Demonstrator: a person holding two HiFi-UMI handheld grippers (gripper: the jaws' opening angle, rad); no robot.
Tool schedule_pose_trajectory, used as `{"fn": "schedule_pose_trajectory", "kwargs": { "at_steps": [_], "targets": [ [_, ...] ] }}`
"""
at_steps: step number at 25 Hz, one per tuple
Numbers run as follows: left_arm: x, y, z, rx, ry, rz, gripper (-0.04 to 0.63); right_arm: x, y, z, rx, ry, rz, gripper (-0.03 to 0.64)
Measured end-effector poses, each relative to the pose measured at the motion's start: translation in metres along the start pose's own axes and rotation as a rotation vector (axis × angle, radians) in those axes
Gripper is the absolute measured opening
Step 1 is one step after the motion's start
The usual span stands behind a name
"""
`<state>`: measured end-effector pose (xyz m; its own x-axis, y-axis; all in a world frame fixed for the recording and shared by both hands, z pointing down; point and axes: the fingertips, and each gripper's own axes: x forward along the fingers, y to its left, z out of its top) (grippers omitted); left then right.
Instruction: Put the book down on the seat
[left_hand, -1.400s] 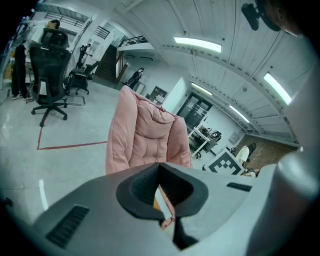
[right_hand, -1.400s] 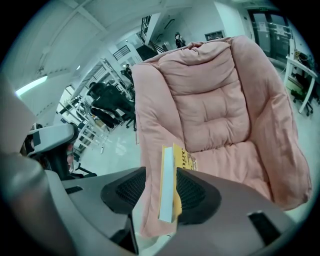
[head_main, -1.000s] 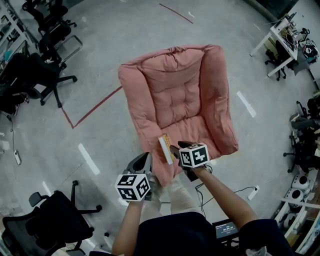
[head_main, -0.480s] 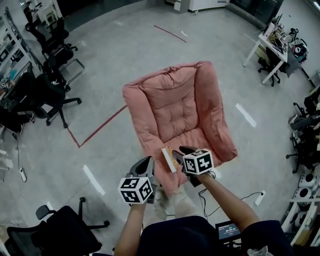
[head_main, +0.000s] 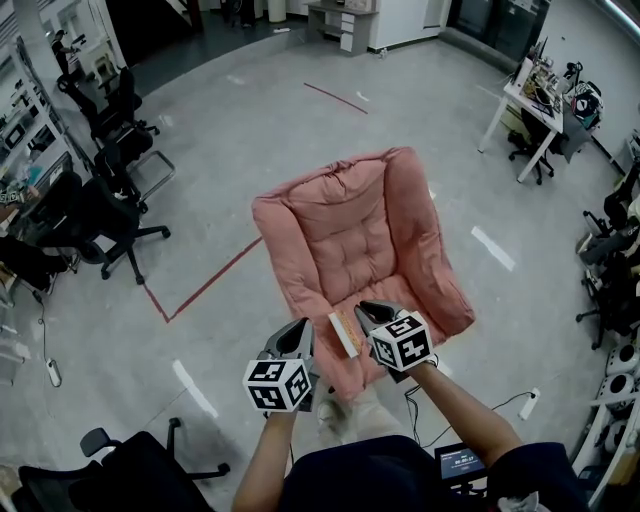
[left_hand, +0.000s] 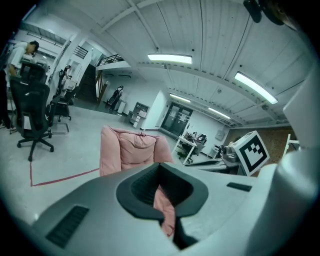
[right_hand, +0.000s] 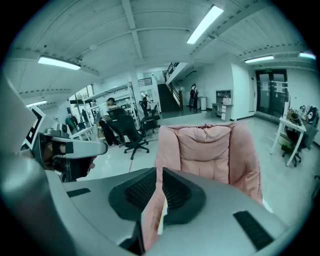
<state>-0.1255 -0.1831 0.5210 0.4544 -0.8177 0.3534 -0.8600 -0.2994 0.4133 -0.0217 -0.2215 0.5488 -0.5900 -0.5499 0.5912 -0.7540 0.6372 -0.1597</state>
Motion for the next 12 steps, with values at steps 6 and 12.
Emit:
{"fn": "schedule_pose_trajectory", "kwargs": {
  "at_steps": [6, 12],
  "targets": [
    [-0.015, -0.007, 0.027, 0.006, -0.050, -0.027, 0.005, -0.019, 0.010, 0.025, -0.022, -0.067, -0.037, 0.035],
    [-0.025, -0.015, 0.045, 0.036, -0.076, -0.058, 0.005, -0.036, 0.016, 0.046, -0.021, -0.142, -0.070, 0.021]
  ]
}}
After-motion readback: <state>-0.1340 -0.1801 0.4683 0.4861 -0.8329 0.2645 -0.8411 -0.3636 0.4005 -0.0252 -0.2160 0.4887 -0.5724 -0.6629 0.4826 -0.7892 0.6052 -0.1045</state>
